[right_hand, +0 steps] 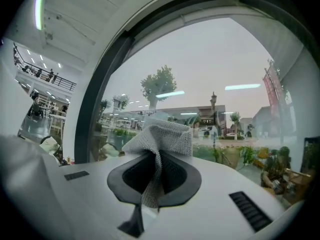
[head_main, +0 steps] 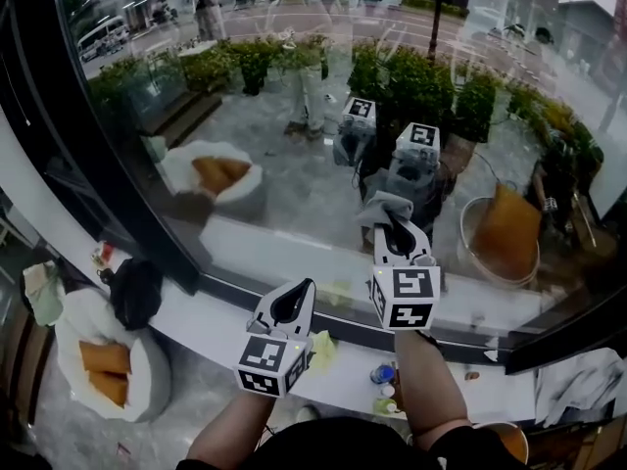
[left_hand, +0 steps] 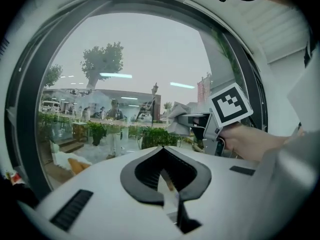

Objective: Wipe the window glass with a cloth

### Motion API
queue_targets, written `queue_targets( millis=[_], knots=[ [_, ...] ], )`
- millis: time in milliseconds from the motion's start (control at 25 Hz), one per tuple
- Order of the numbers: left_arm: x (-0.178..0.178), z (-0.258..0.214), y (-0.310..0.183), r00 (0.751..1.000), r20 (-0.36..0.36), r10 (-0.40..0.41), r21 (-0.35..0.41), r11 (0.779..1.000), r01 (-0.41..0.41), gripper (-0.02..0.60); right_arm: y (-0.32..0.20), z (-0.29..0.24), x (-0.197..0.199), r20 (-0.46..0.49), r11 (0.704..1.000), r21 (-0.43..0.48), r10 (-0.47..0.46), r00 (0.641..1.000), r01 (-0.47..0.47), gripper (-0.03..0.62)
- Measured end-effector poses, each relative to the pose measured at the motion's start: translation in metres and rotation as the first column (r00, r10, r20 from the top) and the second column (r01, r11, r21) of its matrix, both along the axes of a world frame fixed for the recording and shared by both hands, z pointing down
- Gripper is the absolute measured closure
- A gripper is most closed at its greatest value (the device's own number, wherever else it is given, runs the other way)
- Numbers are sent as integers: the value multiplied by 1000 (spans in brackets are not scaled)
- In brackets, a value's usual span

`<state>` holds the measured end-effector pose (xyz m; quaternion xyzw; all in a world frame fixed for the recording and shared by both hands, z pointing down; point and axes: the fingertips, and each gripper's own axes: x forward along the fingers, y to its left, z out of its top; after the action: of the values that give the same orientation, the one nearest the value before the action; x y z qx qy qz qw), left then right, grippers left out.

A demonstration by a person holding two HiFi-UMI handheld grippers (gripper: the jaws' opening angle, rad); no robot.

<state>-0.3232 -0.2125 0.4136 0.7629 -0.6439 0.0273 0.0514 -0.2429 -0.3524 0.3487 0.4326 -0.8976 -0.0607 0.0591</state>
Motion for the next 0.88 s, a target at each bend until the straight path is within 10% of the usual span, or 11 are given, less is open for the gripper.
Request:
queue_targets(
  millis=[880],
  knots=[
    [-43,6,16,999,-1,-43,-12,999,43,574,-3,16,-45,0,1000,-16,-13,1000,13,556]
  ],
)
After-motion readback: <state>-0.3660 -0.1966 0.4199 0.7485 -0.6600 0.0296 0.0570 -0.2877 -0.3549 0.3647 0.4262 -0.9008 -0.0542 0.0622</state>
